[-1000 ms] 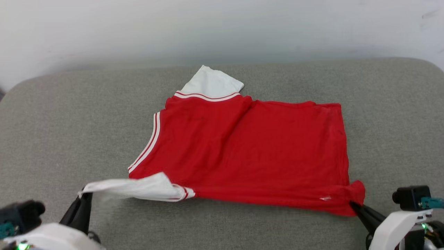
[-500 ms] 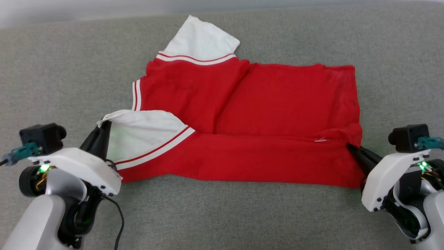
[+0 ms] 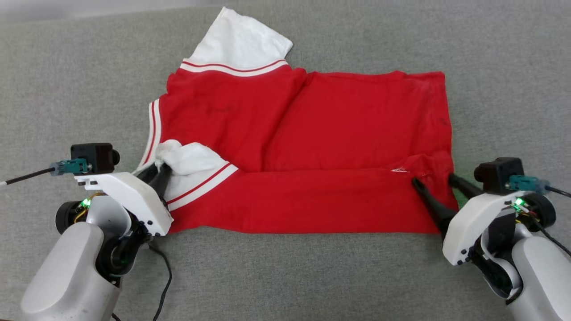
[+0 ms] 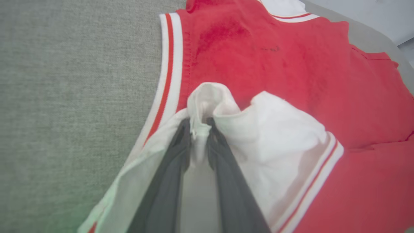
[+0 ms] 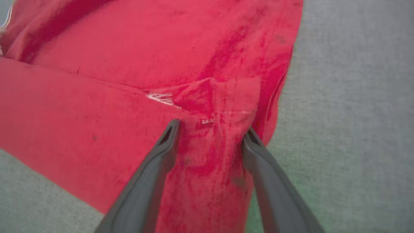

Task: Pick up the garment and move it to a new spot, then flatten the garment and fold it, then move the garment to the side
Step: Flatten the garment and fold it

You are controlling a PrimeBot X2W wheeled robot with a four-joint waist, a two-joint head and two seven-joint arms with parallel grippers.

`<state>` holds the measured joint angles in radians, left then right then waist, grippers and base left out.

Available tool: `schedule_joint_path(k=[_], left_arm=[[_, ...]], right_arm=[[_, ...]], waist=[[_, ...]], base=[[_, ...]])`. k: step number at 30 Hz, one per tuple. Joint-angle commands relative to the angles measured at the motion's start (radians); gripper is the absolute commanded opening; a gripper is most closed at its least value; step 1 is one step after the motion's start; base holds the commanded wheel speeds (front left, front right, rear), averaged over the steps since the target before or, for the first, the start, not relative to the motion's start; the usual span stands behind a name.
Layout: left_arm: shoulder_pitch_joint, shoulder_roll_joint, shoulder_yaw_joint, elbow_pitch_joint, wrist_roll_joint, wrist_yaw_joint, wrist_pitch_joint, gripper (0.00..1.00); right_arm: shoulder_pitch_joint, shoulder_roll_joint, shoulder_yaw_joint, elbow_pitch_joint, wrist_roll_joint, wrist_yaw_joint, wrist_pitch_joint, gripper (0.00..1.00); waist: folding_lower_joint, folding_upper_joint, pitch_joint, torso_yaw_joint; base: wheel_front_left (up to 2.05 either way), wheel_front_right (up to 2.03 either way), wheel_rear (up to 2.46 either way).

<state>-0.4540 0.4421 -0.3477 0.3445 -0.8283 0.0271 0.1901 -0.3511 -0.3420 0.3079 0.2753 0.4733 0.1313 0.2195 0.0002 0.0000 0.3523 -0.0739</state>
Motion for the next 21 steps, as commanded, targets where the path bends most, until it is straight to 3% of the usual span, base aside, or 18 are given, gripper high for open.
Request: schedule_joint_path(k=[1, 9, 15, 21], left_arm=[[0.0, 0.002, 0.004, 0.007, 0.003, 0.002, -0.005, 1.0], [0.036, 0.061, 0.023, -0.011, -0.006, 0.017, 0.024, 1.0], [0.084, 0.155, 0.012, -0.096, -0.034, 0.038, 0.191, 1.0], [0.164, 0.244, 0.008, -0.179, -0.091, 0.089, 0.386, 1.0]], right_arm=[[0.003, 0.002, -0.006, 0.003, -0.007, -0.001, -0.019, 1.0], [0.062, 0.064, -0.068, -0.045, -0.06, -0.001, -0.257, 1.0], [0.124, 0.098, -0.1, -0.095, -0.086, -0.001, -0.275, 1.0], [0.168, 0.12, -0.113, -0.153, -0.103, -0.001, -0.255, 1.0]], waist=[[-0.0002, 0.0, -0.017, -0.004], [-0.0002, 0.0, -0.118, -0.009], [-0.0002, 0.0, -0.183, -0.023], [-0.0002, 0.0, -0.19, -0.057]], base=[[0.0, 0.0, 0.0], [0.0, 0.0, 0.0], [0.0, 0.0, 0.0], [0.0, 0.0, 0.0]])
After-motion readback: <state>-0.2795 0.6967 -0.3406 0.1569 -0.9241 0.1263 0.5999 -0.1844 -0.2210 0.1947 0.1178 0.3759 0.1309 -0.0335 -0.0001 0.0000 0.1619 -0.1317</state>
